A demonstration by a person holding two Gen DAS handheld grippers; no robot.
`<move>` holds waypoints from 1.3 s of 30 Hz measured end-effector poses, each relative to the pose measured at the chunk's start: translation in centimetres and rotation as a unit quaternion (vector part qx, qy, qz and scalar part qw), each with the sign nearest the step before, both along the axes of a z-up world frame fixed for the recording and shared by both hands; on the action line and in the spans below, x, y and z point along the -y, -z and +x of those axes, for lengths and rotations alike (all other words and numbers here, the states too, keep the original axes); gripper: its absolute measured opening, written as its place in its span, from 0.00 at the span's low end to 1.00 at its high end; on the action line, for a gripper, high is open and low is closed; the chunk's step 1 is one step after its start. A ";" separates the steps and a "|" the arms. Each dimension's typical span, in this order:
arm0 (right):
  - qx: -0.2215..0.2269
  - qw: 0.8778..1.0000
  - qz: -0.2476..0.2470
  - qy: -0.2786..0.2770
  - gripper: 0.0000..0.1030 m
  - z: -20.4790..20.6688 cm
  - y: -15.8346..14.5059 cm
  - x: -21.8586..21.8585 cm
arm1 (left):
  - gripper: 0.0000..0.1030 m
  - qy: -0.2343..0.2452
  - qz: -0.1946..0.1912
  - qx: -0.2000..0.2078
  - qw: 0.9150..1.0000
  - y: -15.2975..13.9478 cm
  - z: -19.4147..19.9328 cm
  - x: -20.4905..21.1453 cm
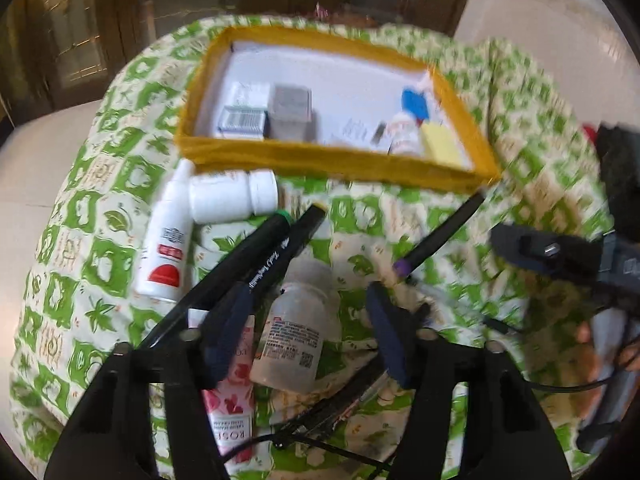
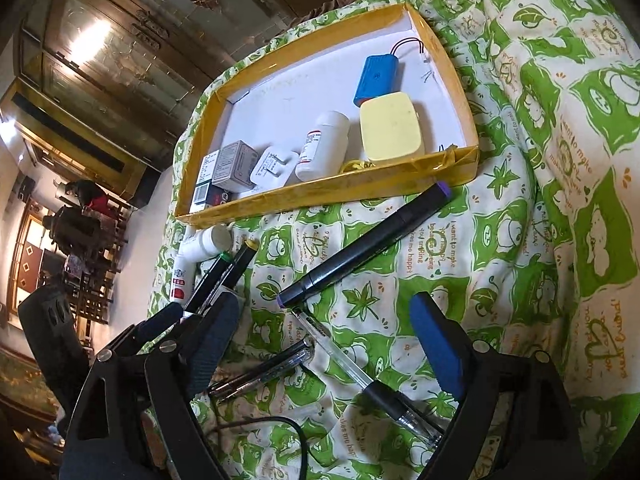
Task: Organize rigid objects
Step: 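Grasp the white plastic medicine bottle with left tool, then grasp the pink rose hand cream tube with right tool while left tool holds the bottle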
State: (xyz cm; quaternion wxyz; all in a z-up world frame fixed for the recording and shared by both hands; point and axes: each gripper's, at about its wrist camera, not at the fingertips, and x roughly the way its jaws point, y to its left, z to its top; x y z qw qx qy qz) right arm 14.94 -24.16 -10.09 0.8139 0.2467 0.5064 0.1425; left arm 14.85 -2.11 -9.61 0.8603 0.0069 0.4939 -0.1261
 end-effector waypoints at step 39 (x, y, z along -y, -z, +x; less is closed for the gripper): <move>-0.044 0.982 0.016 -0.184 0.54 -2.3 1.2 -14.4 | 0.32 -0.174 -0.237 0.087 0.952 -4.5 -5.8 -13.5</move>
